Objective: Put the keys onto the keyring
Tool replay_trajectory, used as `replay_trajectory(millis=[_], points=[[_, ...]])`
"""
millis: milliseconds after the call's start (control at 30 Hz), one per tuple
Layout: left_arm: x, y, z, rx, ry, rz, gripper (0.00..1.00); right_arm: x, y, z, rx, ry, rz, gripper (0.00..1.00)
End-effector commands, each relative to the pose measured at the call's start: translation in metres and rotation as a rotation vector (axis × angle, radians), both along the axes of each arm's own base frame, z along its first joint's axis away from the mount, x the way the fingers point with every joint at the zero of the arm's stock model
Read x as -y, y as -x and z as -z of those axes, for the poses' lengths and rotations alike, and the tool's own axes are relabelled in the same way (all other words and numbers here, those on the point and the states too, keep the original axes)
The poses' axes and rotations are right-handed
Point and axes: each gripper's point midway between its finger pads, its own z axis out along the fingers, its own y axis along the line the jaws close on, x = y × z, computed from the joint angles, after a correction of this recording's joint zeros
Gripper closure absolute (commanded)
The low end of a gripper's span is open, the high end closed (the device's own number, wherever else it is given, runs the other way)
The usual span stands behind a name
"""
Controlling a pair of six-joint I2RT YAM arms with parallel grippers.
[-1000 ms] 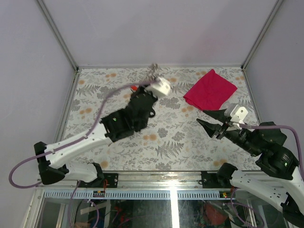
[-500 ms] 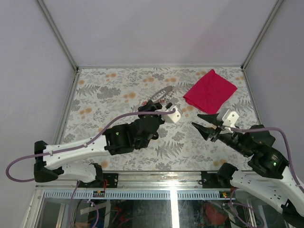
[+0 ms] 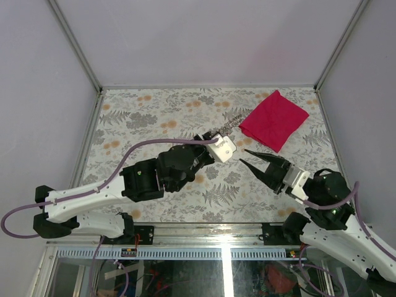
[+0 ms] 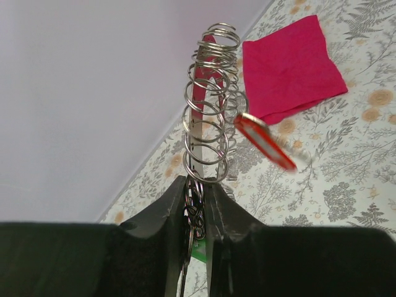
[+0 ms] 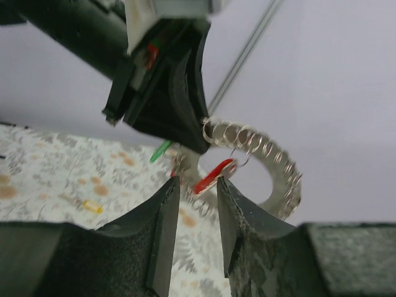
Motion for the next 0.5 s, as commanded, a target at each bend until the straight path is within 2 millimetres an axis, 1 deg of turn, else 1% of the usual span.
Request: replay_trajectory(millis=[0, 100, 233, 467], points=[[0.006, 0.008, -0.042, 0.010, 0.177, 0.042, 1.00, 0.008, 0.019, -0.058, 0.250, -0.135, -0.028, 0.65], [0.006, 0.010, -0.046, -0.003, 0.208, 0.048, 1.00, 0.004, 0.013, -0.061, 0.280, -0.114, -0.009, 0.68], [0.007, 0.010, -0.054, -0.022, 0.247, 0.039, 1.00, -0.005, 0.007, -0.062, 0.319, -0.093, -0.007, 0.68], [0.009, 0.011, -0.052, -0.056, 0.256, 0.025, 1.00, -0.020, -0.005, -0.066, 0.404, -0.045, 0.011, 0.71]])
